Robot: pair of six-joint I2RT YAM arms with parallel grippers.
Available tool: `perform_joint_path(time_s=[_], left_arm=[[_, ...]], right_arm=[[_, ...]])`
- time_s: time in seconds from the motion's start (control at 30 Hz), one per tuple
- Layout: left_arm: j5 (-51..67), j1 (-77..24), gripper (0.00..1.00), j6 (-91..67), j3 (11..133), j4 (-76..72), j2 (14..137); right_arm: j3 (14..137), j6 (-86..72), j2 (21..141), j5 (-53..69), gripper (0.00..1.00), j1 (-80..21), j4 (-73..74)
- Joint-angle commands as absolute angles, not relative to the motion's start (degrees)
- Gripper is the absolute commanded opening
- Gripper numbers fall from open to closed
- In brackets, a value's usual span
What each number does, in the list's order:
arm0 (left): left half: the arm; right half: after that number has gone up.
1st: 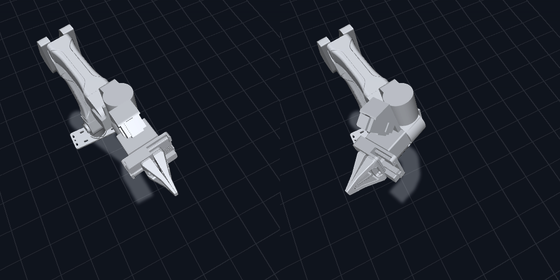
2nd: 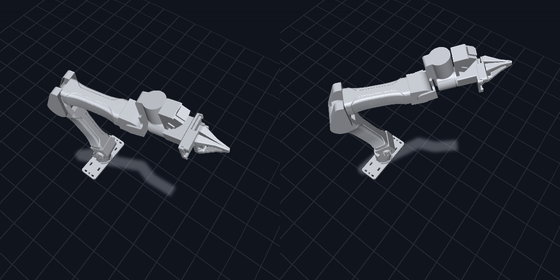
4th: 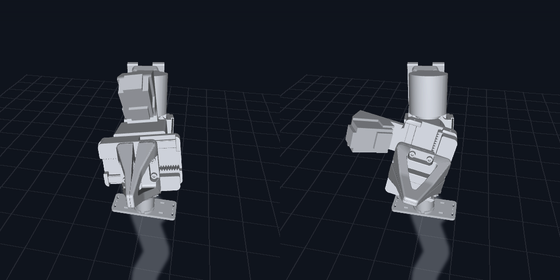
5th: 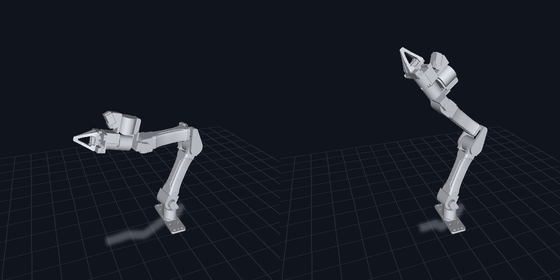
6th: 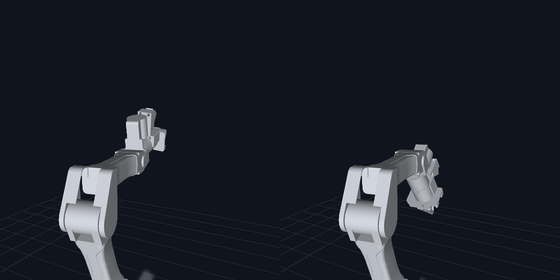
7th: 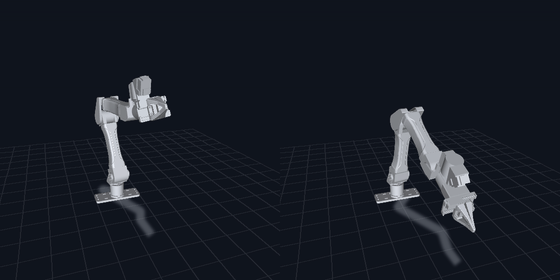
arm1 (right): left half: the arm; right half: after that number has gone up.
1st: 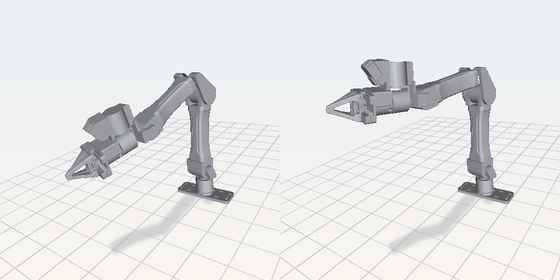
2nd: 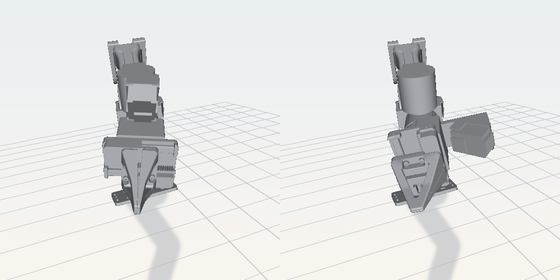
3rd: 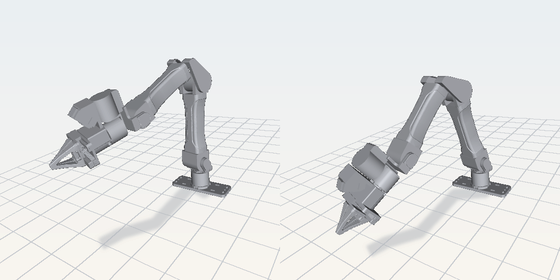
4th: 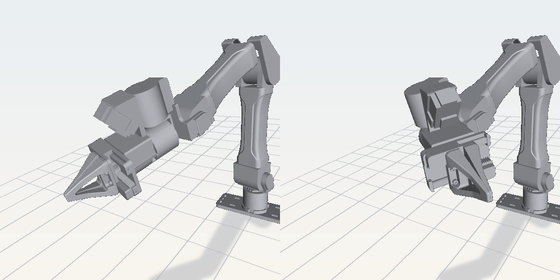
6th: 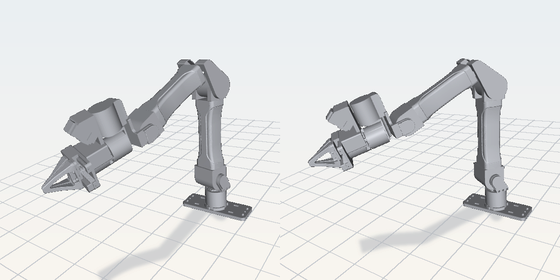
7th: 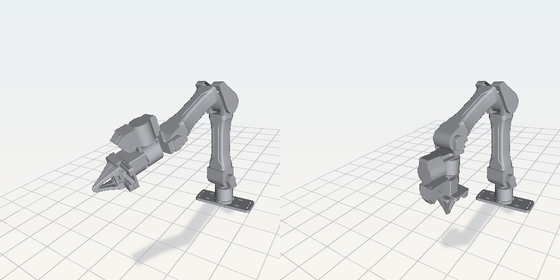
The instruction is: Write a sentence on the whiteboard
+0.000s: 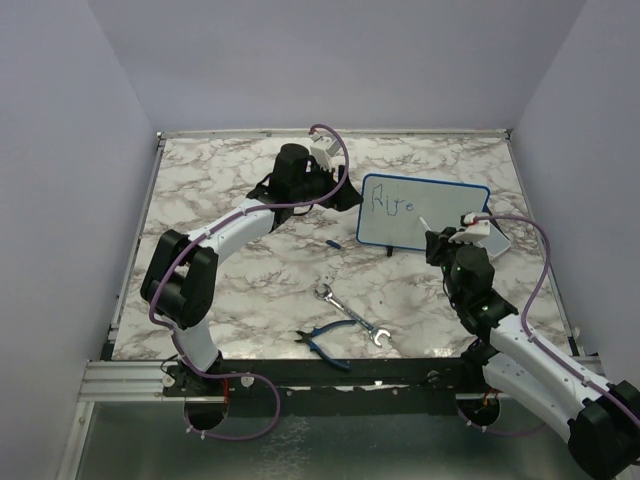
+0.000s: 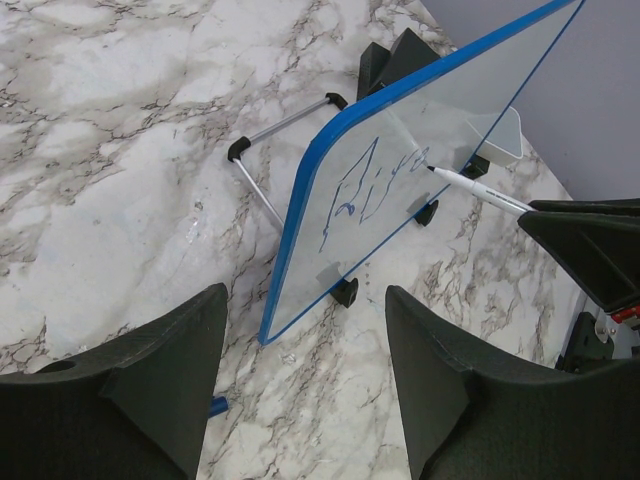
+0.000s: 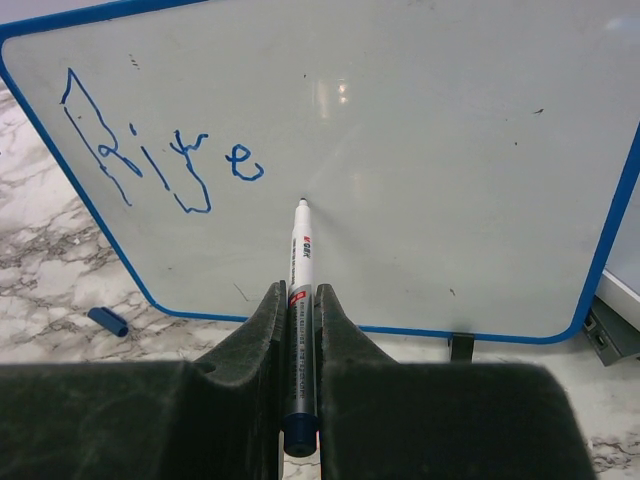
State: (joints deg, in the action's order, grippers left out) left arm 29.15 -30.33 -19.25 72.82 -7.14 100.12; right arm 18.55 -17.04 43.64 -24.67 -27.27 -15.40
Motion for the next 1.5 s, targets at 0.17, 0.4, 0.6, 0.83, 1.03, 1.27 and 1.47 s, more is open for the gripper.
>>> perform_joint_path(time_s=[0.17, 0.4, 0.6, 0.83, 1.03, 1.27, 1.47], left_arm=[[29.79, -30.28, 0.65, -18.80, 72.77, -6.85, 99.12], [29.79, -30.37, 0.65, -18.75, 72.86, -6.76, 99.10], [29.95, -30.31, 0.65, -18.77, 72.95, -6.77, 99.32], [30.01, -30.32, 0.65, -18.81, 73.03, -6.70, 99.48], [30.23, -30.33, 0.65, -18.90, 73.12, -6.71, 99.67], [30.23, -30.32, 0.65, -18.96, 73.04, -6.69, 99.67], [30.23, -30.33, 0.65, -18.97, 72.90, -6.74, 99.77]], right_arm=[[17.34, -17.31, 43.71, -27.31, 0.01, -26.98, -16.03], [17.36, -17.27, 45.04, -27.02, 0.01, -26.96, -16.61], [17.28, -16.56, 45.49, -23.99, 0.01, -26.98, -17.48], [15.93, -15.16, 38.46, -20.13, 0.01, -26.96, -17.91], [16.43, -16.06, 37.91, -25.59, 0.01, -26.98, -16.41], [17.24, -15.56, 39.66, -27.63, 0.01, -26.93, -18.20], [17.28, -15.14, 40.61, -27.95, 0.01, -26.98, -19.67]])
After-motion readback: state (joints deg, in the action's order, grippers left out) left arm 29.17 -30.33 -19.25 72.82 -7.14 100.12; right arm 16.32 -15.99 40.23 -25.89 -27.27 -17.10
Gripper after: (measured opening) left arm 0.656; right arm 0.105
